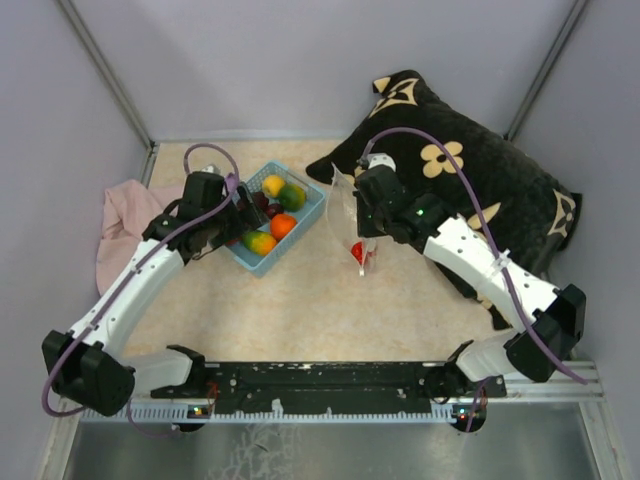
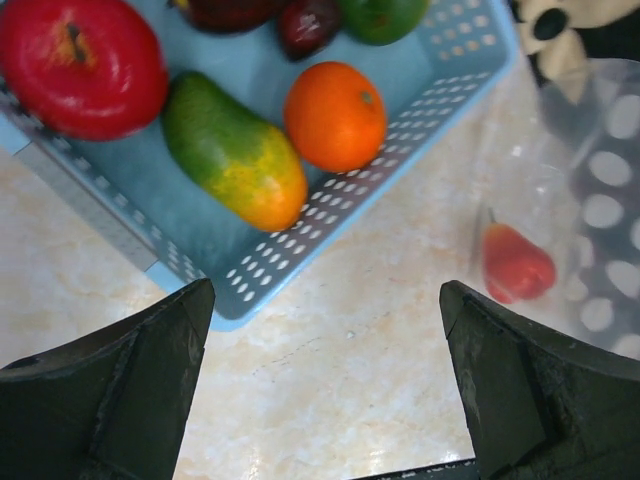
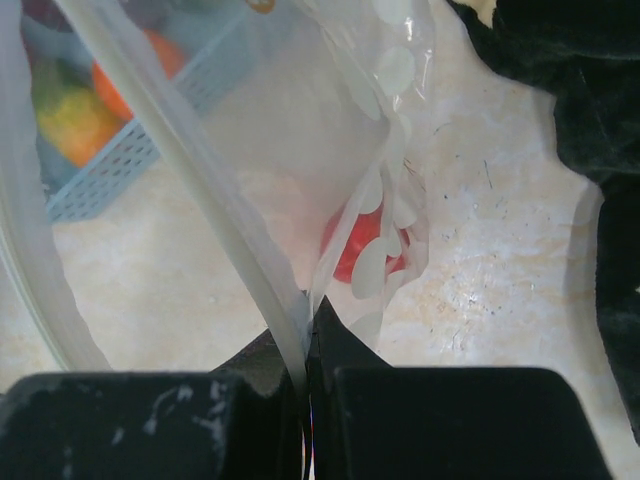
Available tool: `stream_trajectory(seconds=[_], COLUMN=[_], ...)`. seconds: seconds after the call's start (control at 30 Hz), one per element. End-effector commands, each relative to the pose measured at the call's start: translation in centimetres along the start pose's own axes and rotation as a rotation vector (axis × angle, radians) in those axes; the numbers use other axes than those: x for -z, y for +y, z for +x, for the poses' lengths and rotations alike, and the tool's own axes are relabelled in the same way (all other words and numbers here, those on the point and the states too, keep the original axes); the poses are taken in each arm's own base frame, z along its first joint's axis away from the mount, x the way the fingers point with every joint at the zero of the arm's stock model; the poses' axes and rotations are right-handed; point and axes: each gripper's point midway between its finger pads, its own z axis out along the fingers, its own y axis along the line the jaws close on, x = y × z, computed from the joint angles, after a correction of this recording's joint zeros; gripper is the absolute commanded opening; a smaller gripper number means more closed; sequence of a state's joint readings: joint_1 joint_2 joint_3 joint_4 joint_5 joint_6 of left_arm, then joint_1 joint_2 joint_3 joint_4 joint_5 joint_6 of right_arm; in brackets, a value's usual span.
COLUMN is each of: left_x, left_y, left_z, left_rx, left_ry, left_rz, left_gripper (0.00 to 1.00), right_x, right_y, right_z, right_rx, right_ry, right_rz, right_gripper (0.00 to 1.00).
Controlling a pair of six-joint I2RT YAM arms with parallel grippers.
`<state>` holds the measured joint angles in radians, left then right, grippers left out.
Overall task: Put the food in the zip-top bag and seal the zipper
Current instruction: Place the fake fruit in the zipper food storage bag, then pick up the fake fruit from the bin.
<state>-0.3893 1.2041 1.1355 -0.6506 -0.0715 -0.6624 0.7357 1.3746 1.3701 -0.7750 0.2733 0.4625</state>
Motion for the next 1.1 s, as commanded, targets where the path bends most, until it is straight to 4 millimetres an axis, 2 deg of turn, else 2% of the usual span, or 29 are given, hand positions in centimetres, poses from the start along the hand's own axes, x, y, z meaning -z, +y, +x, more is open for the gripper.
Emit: stream_trajectory(seconds=[0.0,0.27,0.6,0.9,1.07], left_x=[-2.3,-6.3,-9.3,-13.0,-14.7], left_y=[2.0,3.4,6.5,7.4,8.3], left_z=[0.8,1.8,2.3,2.9,4.3], left_rx=[0.111,0.161,0.202,0.201,0.205], left_ry=[-0.007,0.052,0.057,0.096,0.143], left_rz=[-0.056,-0.164,-0.364,-0.454,-0.501], left_gripper=[0.99,0.98,0.93,0.87,0.82], right_x=[1.2,0.4,0.0,-0.7,-0.9], right_y=[-0.1,-0.2,0.5,1.3,1.5], right_z=[-1.3,-0.8,-0.8,0.1,0.5], right_rx=[-0.005,0.018,0.031,0.035,0.047], right_ry=[-0.064,-0.034,-0.044,-0.014,0.0], right_rz=[-0.014,0.007,-0.03,-0.076,-0.084], right_gripper=[0.0,0.0,0.0,0.0,0.0])
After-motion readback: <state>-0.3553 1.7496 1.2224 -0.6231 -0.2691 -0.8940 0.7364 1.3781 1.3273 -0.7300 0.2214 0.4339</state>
